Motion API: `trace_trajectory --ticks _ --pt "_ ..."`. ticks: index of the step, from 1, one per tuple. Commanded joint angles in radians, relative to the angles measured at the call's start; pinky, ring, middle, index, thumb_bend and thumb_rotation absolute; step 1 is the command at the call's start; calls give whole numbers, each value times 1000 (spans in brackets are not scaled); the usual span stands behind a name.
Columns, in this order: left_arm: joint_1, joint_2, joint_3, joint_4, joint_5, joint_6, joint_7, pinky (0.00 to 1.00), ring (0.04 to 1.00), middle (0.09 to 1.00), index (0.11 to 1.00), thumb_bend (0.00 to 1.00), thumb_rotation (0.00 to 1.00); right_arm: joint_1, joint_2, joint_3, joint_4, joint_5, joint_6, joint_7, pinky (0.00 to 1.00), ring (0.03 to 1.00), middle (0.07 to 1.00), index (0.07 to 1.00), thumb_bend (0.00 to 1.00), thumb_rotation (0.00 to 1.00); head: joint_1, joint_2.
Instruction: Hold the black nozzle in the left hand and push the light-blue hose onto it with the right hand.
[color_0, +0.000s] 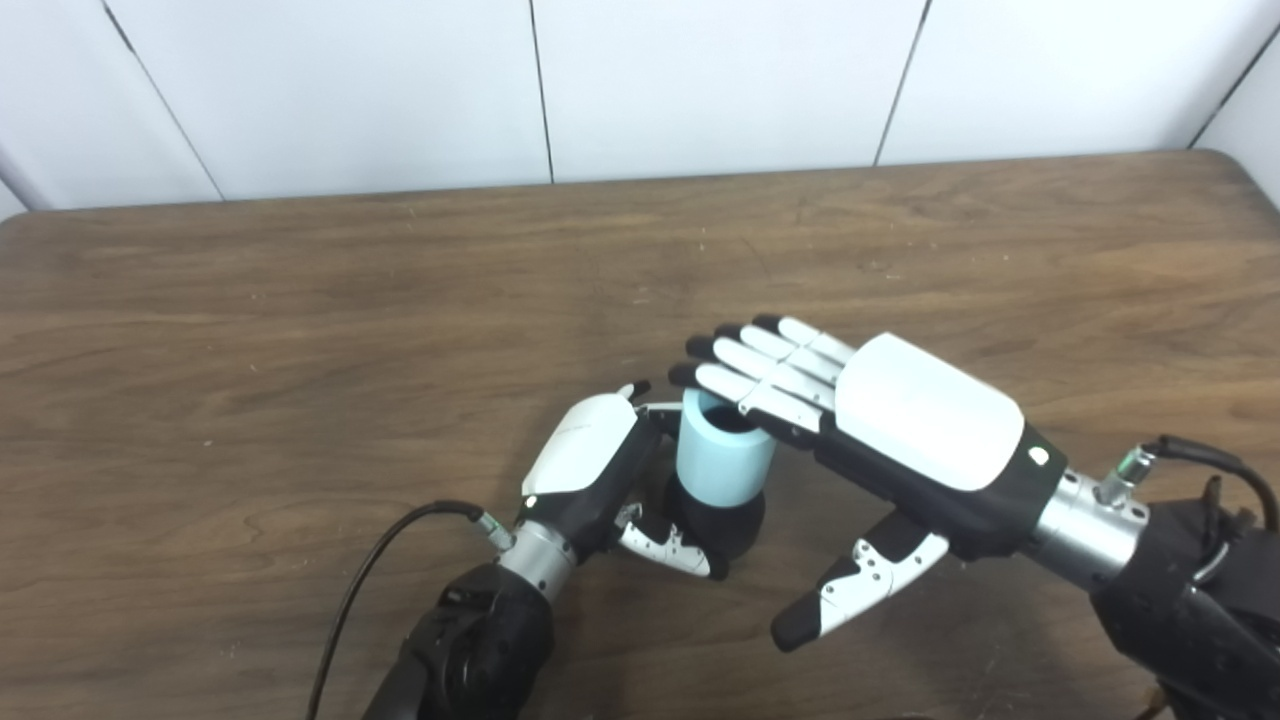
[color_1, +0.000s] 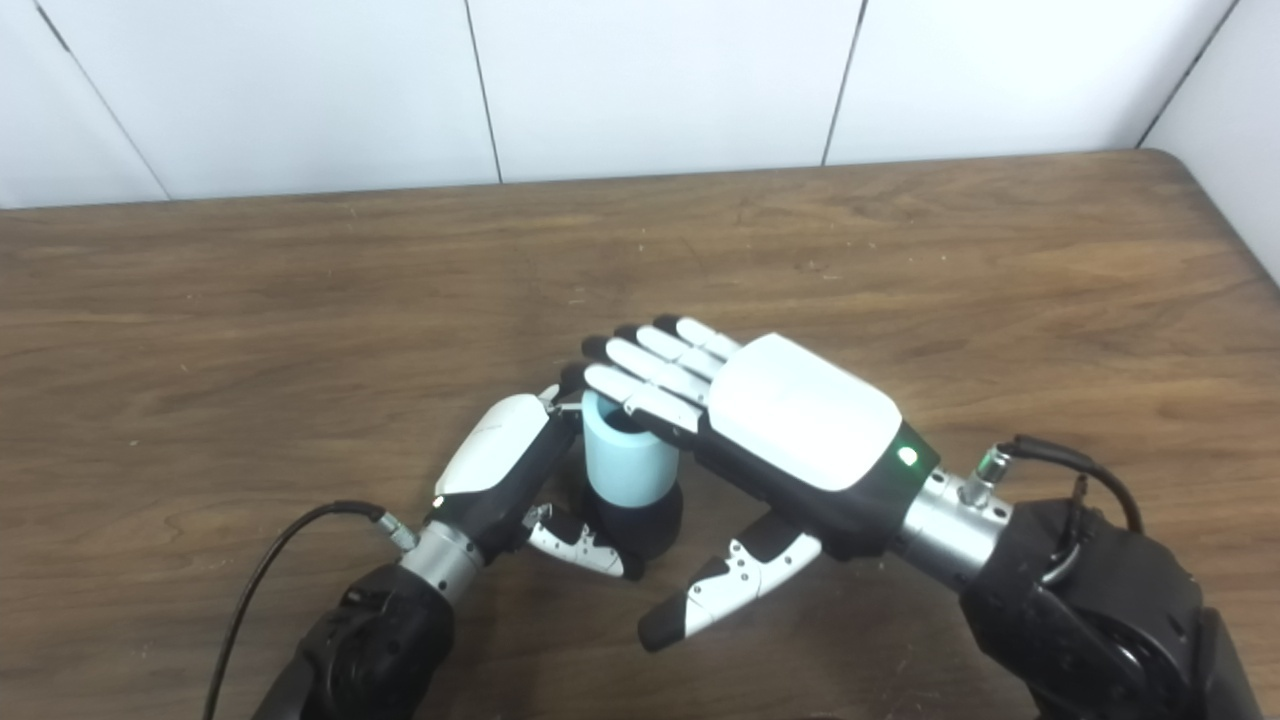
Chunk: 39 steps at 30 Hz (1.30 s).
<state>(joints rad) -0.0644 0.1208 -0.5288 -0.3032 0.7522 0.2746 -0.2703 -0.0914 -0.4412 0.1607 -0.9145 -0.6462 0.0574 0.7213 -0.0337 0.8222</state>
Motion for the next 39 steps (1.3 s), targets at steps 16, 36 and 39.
trace_trajectory --ticks 16,36,39 --pt "29 14 -7 60 -6 35 -55 851 671 547 448 513 0 -27 2 -47 -26 0 -27 -16 1000 1000 1000 985 602 1000 0 0" --pt "11 14 0 -33 79 3 -80 1000 999 1000 976 972 229 5 17 -55 8 -29 -29 -4 1000 1000 994 982 599 1000 4 -1" --pt "10 10 14 -65 83 14 -98 1000 1000 1000 976 992 226 1 17 -55 7 -31 -22 4 1000 1000 992 980 597 1000 3 0"
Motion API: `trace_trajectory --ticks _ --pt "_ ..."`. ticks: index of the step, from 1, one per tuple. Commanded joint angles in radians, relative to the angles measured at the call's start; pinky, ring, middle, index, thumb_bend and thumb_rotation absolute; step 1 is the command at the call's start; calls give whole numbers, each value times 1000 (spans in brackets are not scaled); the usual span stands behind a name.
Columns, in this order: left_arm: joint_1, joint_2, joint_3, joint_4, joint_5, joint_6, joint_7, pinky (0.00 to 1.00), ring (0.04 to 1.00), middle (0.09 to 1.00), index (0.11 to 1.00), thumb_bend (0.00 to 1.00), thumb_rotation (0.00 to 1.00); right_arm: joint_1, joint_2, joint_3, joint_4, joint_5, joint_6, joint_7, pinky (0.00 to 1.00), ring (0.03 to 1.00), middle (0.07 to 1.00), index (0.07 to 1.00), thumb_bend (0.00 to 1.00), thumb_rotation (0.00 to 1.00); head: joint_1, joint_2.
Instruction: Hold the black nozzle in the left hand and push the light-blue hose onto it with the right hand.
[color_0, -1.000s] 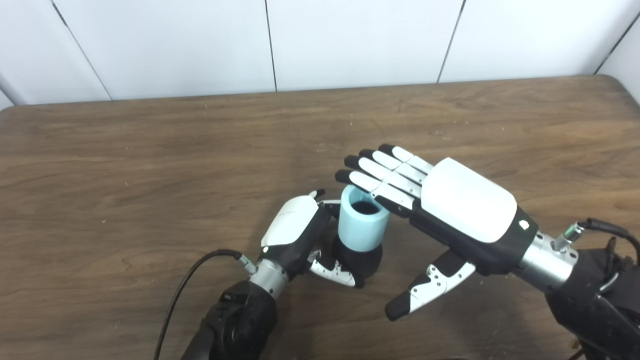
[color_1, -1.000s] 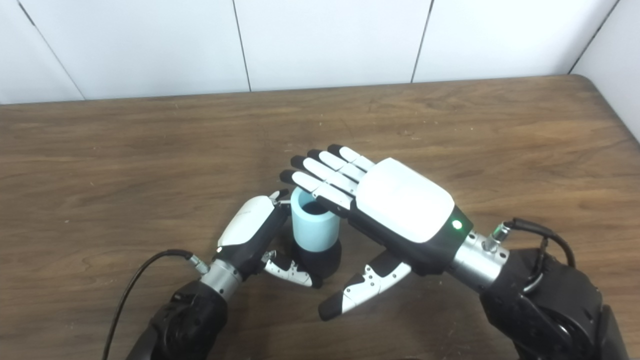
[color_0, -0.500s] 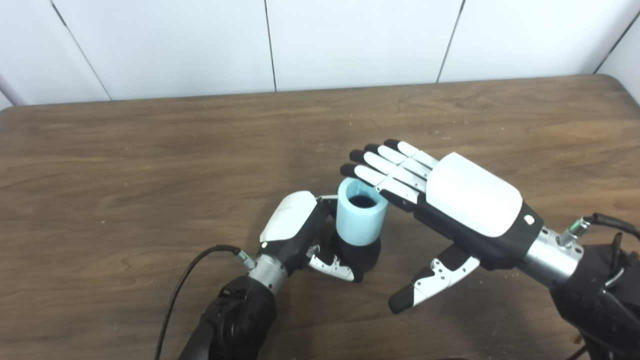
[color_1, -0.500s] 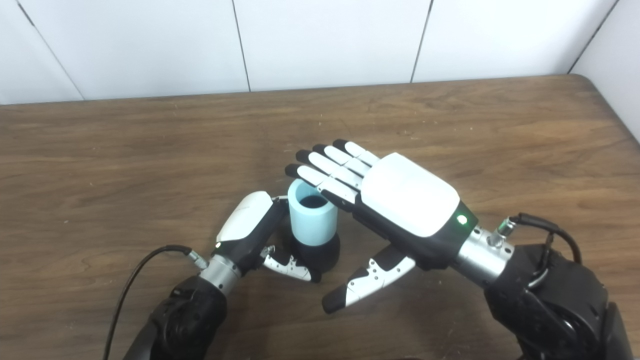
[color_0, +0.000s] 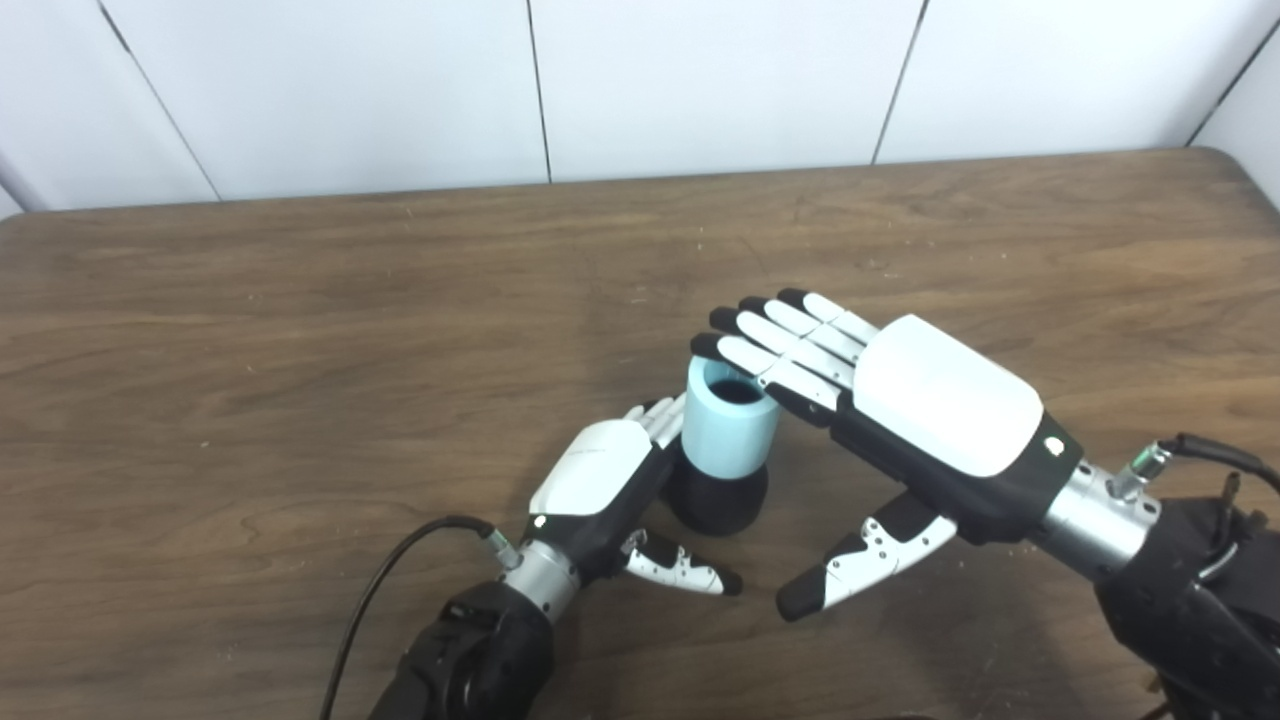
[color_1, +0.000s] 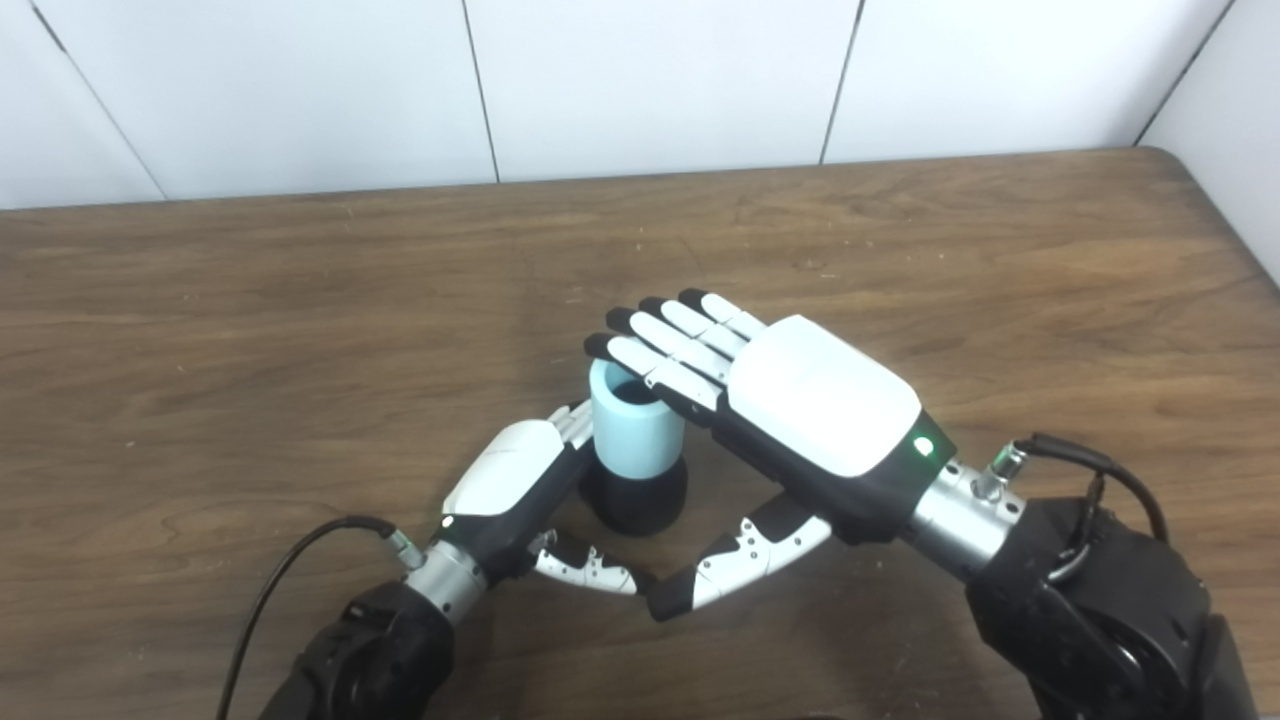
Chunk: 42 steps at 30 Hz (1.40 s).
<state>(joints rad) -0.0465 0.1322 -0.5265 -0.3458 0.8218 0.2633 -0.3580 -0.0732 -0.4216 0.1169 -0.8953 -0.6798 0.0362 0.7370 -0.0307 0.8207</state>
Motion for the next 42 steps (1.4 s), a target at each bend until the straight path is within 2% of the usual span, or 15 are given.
trace_trajectory --ticks 1,7,15,17,19,21,23,27,29,36,39,42 --pt "-8 -3 16 -30 17 28 -15 1000 1000 1000 977 994 225 -18 -3 -12 -12 2 1 -9 1000 1000 992 980 597 1000 1 1" --pt "-19 -6 42 -72 19 46 -40 1000 971 962 964 998 225 -23 -2 -13 -16 -1 13 3 1000 1000 990 979 595 1000 4 0" --pt "-45 4 105 -92 -15 35 -47 1000 981 971 963 1000 233 -23 -4 -16 -12 1 17 1 1000 1000 988 979 596 1000 3 -2" --pt "-49 2 134 -108 -47 32 -41 1000 970 957 960 1000 233 -23 -8 -21 -8 7 18 -2 1000 1000 987 979 595 1000 4 -2" --pt "-44 -13 172 -127 -100 -2 5 983 956 935 944 1000 230 -26 -10 -27 -2 13 19 -5 1000 1000 984 979 595 1000 8 -2" --pt "-40 -30 208 -131 -161 -56 64 872 917 904 917 1000 242 -32 -7 -34 -1 17 24 -6 1000 1000 980 976 594 1000 8 -2" --pt "-40 -32 237 -134 -203 -84 88 834 906 898 912 1000 256 -39 -2 -37 -4 18 31 -7 1000 1000 977 974 592 1000 6 -4" --pt "-43 -22 269 -141 -246 -99 95 825 902 900 911 1000 291 -50 1 -42 -5 22 43 -10 1000 1000 973 970 585 1000 3 -5" --pt "-51 -19 315 -188 -307 -62 84 830 901 903 917 999 273 -76 10 -58 2 43 71 -20 1000 1000 970 967 577 1000 7 -6" --pt "-31 16 430 -240 -443 -9 81 921 943 916 942 975 266 -95 85 -114 50 96 159 -100 1000 980 965 961 540 1000 16 -18" --pt "-11 17 458 -236 -479 -7 96 918 941 916 941 963 275 -81 121 -136 87 124 184 -150 1000 976 965 961 525 1000 24 -25" --pt "28 -8 481 -226 -518 -9 125 888 914 903 937 921 250 -54 195 -159 145 168 226 -228 917 954 955 951 507 1000 75 -45"
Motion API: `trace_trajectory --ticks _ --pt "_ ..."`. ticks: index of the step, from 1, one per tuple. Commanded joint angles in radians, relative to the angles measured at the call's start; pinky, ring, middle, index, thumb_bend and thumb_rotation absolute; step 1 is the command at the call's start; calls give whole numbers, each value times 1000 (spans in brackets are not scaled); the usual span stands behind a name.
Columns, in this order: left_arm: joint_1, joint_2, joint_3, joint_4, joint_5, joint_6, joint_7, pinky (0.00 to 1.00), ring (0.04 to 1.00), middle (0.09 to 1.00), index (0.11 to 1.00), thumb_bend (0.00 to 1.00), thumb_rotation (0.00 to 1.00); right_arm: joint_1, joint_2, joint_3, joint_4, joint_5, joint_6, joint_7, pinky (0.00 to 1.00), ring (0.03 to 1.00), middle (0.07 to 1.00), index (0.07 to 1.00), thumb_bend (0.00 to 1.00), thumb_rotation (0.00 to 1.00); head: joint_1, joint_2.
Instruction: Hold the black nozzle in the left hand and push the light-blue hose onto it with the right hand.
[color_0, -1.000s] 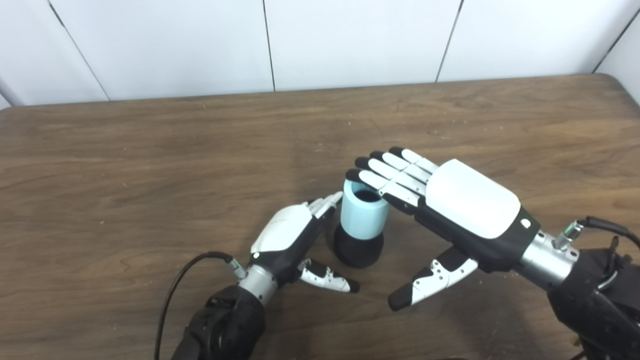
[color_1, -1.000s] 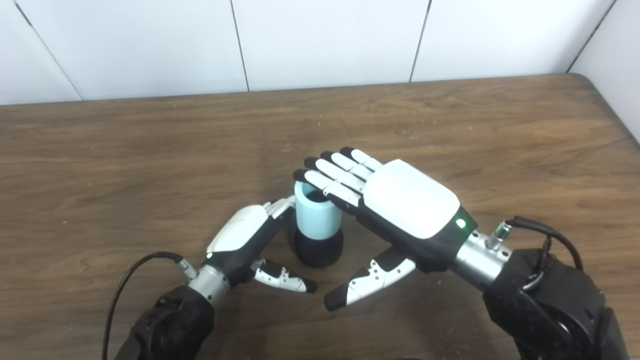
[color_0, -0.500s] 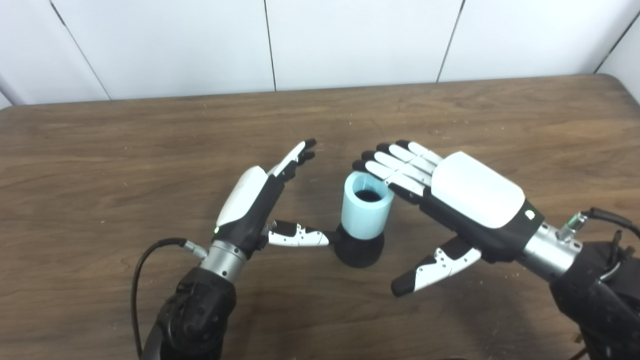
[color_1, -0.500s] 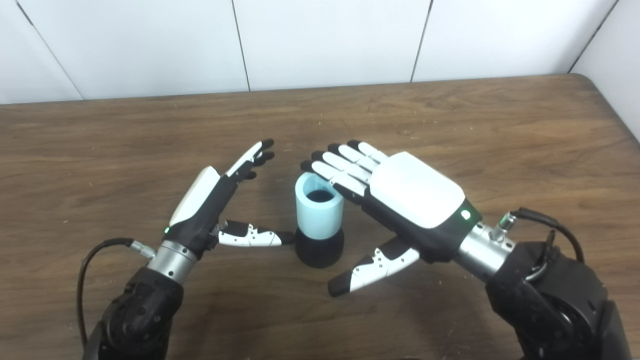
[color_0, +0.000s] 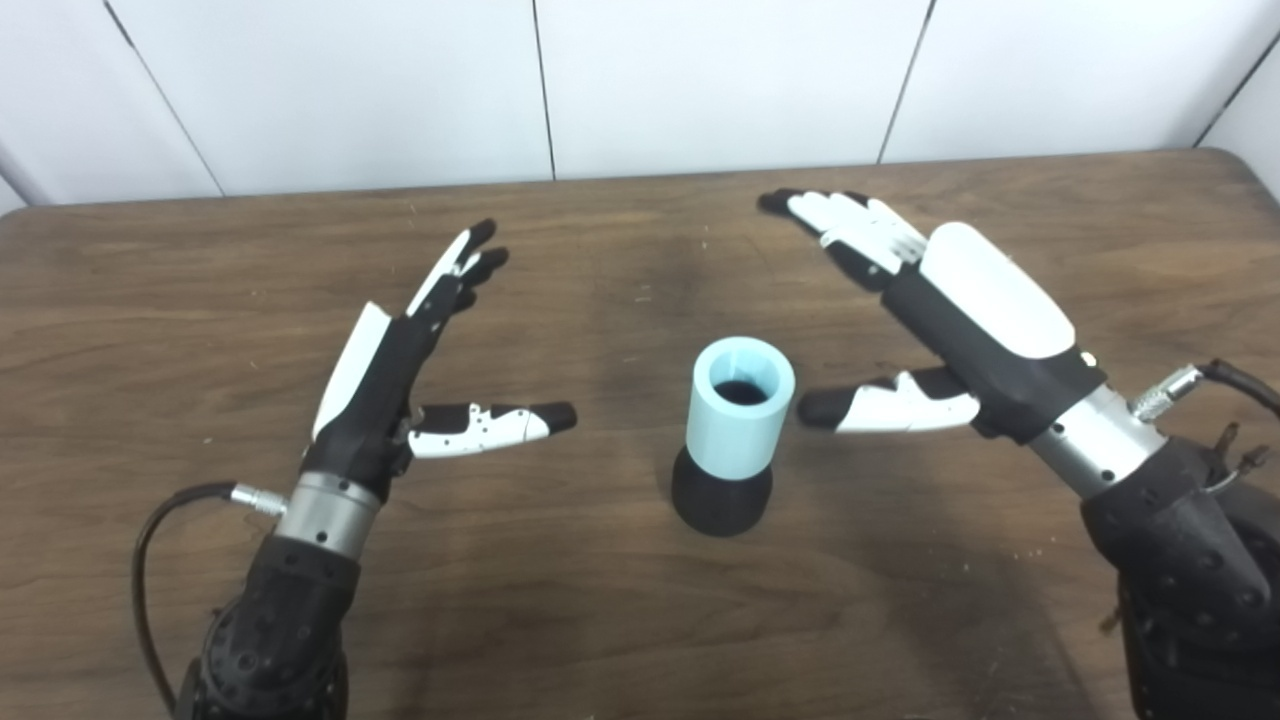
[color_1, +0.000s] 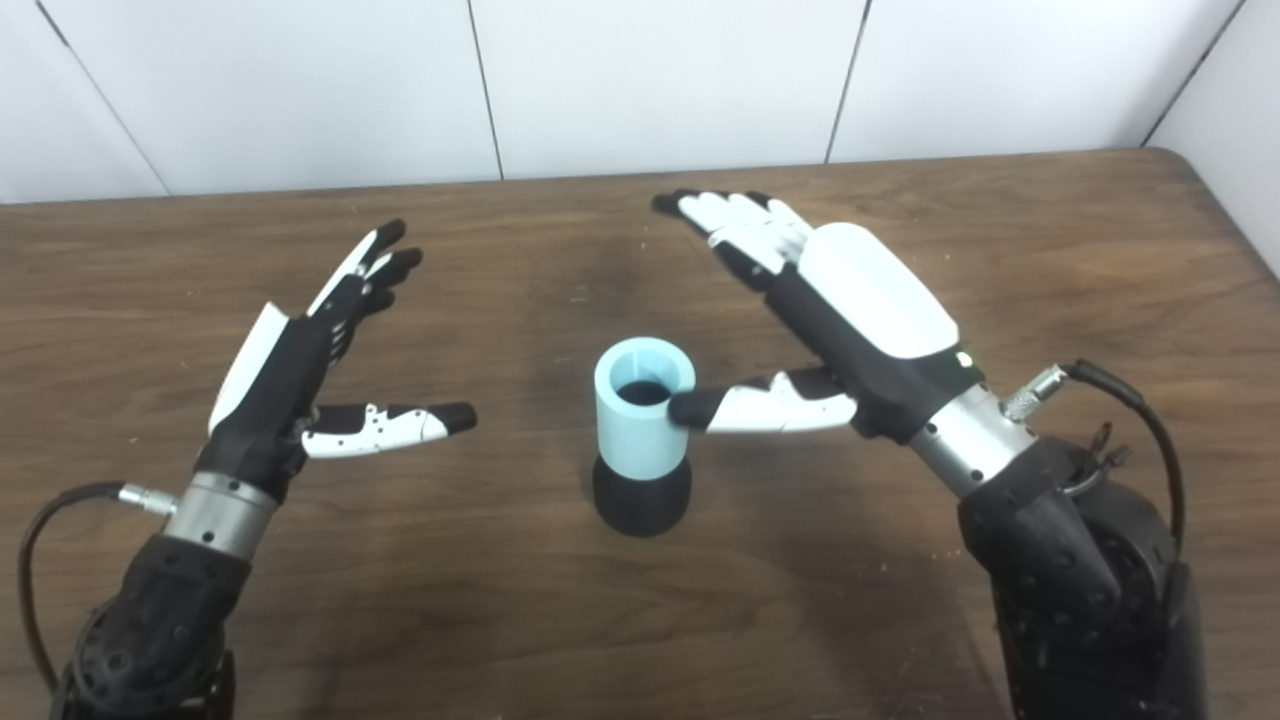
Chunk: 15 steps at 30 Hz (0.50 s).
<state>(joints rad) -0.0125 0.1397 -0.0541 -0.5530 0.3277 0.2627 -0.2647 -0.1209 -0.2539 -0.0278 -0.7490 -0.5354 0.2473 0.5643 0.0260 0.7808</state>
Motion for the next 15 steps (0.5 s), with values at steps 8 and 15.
trace_trajectory --ticks 8,15 --pt "69 -68 16 -4 -17 -4 97 850 887 897 935 608 587 64 141 -67 115 207 41 -208 834 918 924 926 441 1000 130 -30" --pt "94 -90 22 36 -63 -25 139 841 911 915 934 440 740 102 151 -85 162 345 78 -266 906 949 924 927 436 1000 142 -45"
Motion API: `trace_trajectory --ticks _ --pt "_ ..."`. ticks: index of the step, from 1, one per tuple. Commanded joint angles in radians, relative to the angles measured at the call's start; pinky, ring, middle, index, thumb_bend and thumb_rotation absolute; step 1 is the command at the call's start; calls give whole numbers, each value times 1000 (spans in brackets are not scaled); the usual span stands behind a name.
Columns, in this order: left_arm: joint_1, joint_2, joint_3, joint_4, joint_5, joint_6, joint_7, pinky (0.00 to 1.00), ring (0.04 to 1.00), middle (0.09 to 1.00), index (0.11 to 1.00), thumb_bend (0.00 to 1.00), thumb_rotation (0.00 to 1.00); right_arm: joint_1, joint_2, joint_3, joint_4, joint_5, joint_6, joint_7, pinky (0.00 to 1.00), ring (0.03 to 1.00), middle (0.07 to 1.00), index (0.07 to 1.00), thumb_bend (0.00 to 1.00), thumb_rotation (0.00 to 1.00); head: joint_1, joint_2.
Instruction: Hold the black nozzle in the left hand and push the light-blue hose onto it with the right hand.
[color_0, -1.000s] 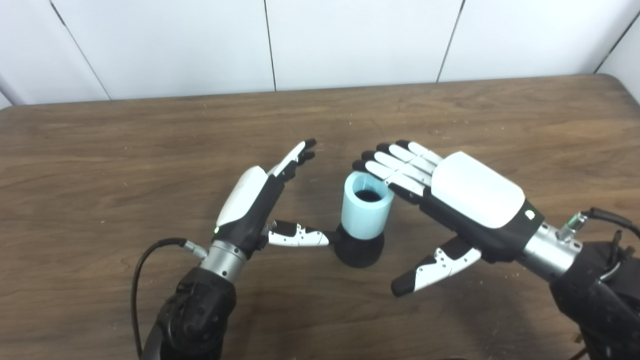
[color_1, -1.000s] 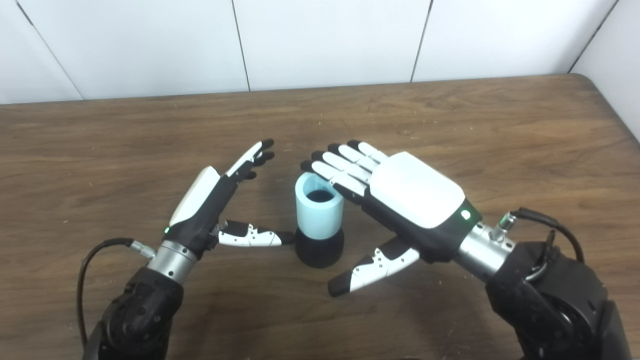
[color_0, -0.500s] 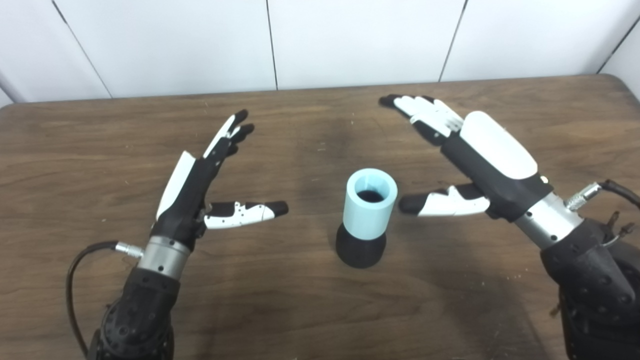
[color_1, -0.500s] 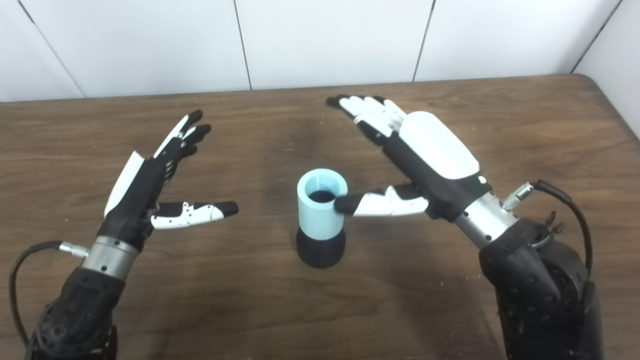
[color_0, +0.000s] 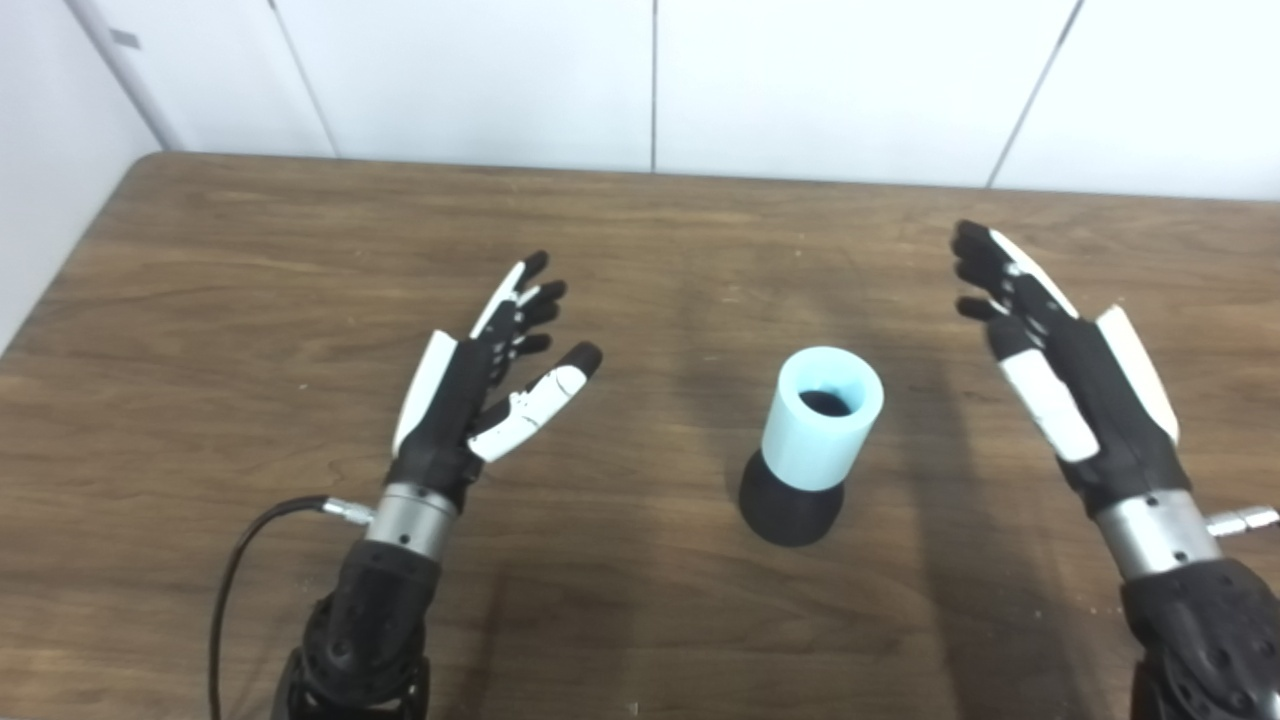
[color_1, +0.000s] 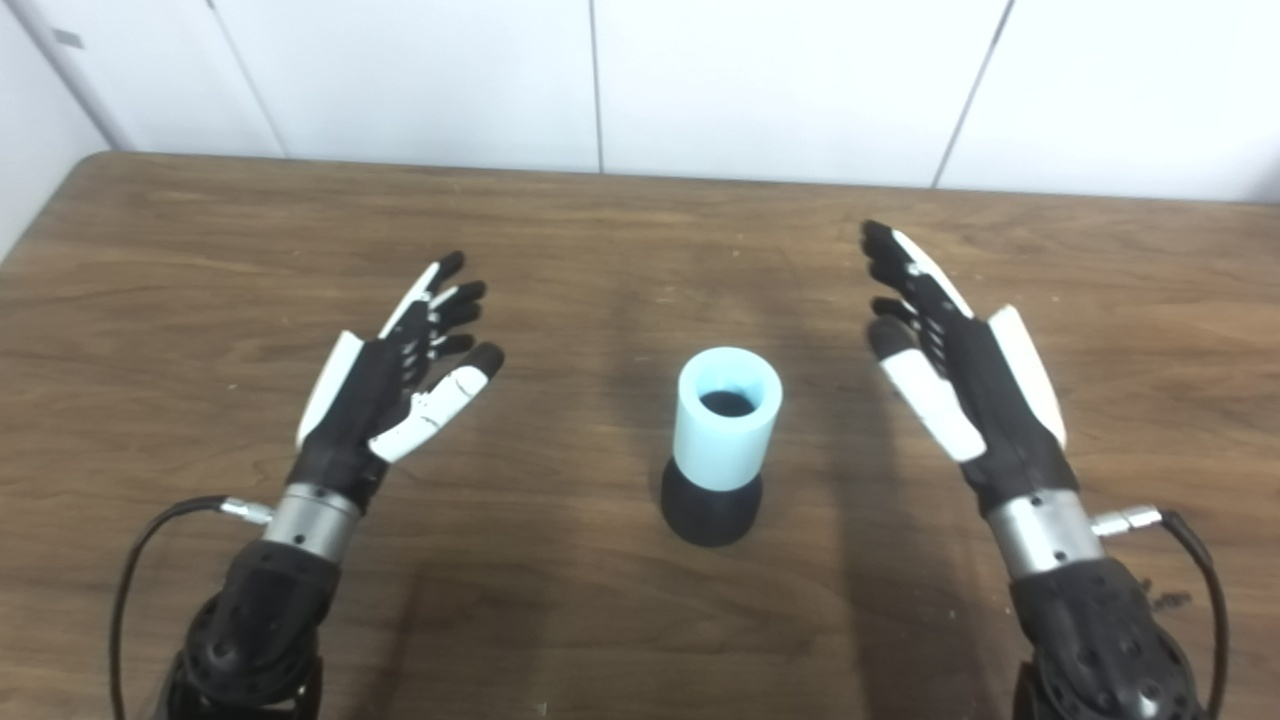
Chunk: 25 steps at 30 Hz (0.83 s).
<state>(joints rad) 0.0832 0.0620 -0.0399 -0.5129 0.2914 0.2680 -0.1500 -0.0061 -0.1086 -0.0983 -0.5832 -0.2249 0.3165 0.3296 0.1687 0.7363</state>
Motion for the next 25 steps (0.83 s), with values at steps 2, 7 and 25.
trace_trajectory --ticks 2,7,25 --pt "5 -21 23 13 -60 -49 39 869 925 928 943 438 779 -2 26 -23 13 75 32 -55 938 959 929 925 490 1000 -8 -3" --pt "16 -29 45 78 -96 -118 84 899 941 950 966 442 823 14 61 -35 44 164 33 -111 950 961 933 917 467 1000 -75 -2" --pt "8 13 137 234 -370 -214 41 1000 1000 1000 1000 474 1000 81 75 -37 123 306 -12 -217 1000 1000 996 975 456 1000 -203 8"
